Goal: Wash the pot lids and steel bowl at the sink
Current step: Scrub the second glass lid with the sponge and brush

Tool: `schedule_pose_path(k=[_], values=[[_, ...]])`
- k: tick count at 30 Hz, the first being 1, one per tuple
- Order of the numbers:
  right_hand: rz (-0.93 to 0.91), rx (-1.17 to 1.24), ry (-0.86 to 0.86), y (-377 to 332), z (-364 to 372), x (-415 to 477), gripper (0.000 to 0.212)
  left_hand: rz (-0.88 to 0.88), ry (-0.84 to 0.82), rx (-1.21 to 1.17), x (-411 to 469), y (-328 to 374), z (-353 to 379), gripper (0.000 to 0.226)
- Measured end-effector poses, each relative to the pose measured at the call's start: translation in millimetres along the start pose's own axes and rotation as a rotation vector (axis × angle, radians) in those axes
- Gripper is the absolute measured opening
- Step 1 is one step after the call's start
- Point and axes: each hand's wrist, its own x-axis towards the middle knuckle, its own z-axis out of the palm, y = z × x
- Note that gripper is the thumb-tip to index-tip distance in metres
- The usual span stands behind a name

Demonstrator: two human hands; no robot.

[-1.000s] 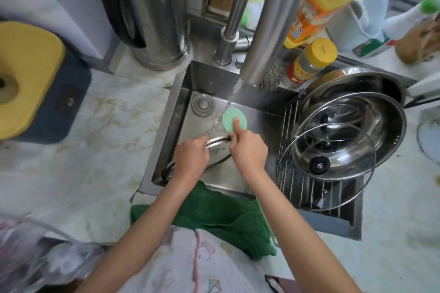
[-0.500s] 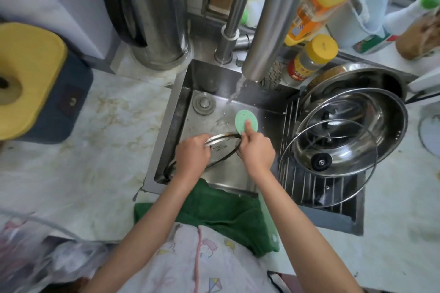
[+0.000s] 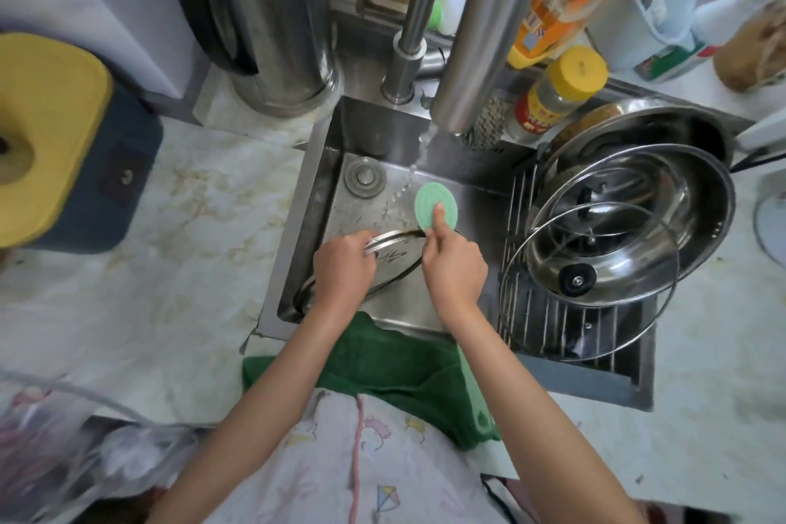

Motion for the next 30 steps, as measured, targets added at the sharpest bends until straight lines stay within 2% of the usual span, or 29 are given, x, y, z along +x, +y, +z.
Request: schedule_pose_path(k=[3,4,7,11,15,18,22,26,30], values=[[-0.178,0.007,-0.006,-9.3,4.9,-15.1,0.047,0.009,0.005,0.014,-0.3,0.0,0.5,0.029],[-0.178,0.001,0.001,-8.7,5.3,-14.8,0.047,0.009,0.005,0.016,0.2,0.1,0.6,0.029],[0.012,0.034,0.017,-0.9,3.9,-1.4,0.046,0.003,0.008,0.003,1.1,-0.7,1.0,0.031],[-0.157,0.024,0.014,-11.1,9.5,-16.6,0.046,-0.001,0.021,0.004,0.6,0.6,-1.1,0.028],[0.017,0.021,0.027,-2.7,7.8,-2.0,0.047,-0.005,0.020,-0.009,-1.8,1.4,-1.5,0.031],[-0.139,0.014,0.034,-10.2,11.4,-16.9,0.048,-0.001,0.008,0.002,-1.0,2.0,-1.6,0.030],[0.003,0.027,0.059,-3.4,9.9,-4.0,0.047,-0.007,-0.002,-0.005,-1.7,3.2,-1.8,0.034],[-0.180,0.111,0.147,-20.1,21.4,-21.9,0.044,0.013,0.008,-0.006,-1.8,2.1,-1.0,0.030],[0.027,0.161,0.099,-12.3,20.4,-7.5,0.045,-0.011,0.016,0.000,0.5,1.5,-1.4,0.030]])
